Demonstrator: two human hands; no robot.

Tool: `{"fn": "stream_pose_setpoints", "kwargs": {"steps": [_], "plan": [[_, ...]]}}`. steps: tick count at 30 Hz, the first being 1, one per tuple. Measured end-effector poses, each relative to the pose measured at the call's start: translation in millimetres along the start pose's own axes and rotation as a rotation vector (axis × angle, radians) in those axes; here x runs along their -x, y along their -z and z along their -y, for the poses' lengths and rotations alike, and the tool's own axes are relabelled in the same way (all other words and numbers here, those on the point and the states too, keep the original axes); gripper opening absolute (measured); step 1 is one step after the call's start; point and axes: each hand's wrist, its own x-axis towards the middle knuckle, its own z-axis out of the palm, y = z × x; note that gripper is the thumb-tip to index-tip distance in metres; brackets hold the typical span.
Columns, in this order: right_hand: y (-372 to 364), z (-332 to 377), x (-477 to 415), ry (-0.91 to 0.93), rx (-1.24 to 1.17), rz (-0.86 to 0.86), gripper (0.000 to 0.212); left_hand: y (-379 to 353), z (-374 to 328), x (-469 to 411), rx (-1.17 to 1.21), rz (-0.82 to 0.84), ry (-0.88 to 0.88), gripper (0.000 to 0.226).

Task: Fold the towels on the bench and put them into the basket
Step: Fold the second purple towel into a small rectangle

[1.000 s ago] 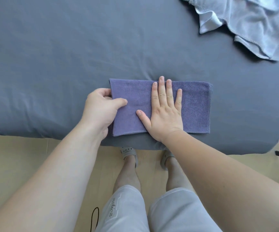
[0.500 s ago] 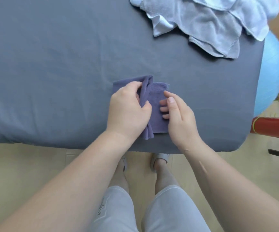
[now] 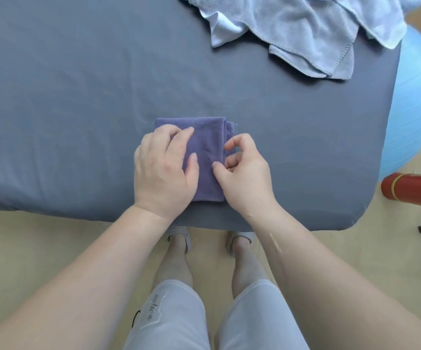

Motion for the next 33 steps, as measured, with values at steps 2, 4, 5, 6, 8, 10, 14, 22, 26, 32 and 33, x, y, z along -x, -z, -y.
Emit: {"fn": "stream_pose_setpoints", "kwargs": {"steps": [2, 4, 5, 6, 8, 10, 14, 22, 26, 32, 33], "plan": [[1, 0, -1, 0.008, -0.036, 0.026, 0.023, 0, 7, 4, -0.092, 0.093, -0.031, 0.057], [5, -2, -3, 0.013, -0.085, 0.031, 0.021, -5, 10, 7, -0.185, 0.276, -0.055, 0.074], [8, -4, -4, 0.013, -0.100, 0.031, 0.019, -9, 11, 7, -0.226, 0.357, -0.059, 0.080], [10, -6, -5, 0.009, -0.106, 0.034, 0.018, -13, 11, 7, -0.261, 0.417, -0.057, 0.085], [13, -9, -6, 0.000, -0.069, 0.040, 0.018, -21, 12, 8, -0.325, 0.491, -0.050, 0.092], [14, -9, -7, -0.005, 0.025, 0.039, 0.016, -28, 13, 9, -0.371, 0.519, -0.056, 0.098], [12, -8, -3, 0.468, 0.590, -0.232, 0.016, -36, 10, 10, -0.375, 0.536, -0.025, 0.103], [-1, -36, -30, 0.611, 1.177, 0.177, 0.088, -47, 7, 11, -0.373, 0.549, 0.036, 0.104], [3, -42, -41, 0.606, 1.192, 0.217, 0.089, -49, 7, 9, -0.364, 0.556, 0.040, 0.110], [12, -26, -41, 0.707, 1.114, 0.151, 0.077, -22, 23, 19, -0.237, 0.410, 0.012, 0.096], [13, -21, -43, 0.753, 1.114, 0.141, 0.071, -17, 28, 24, -0.203, 0.352, 0.082, 0.094]]}}
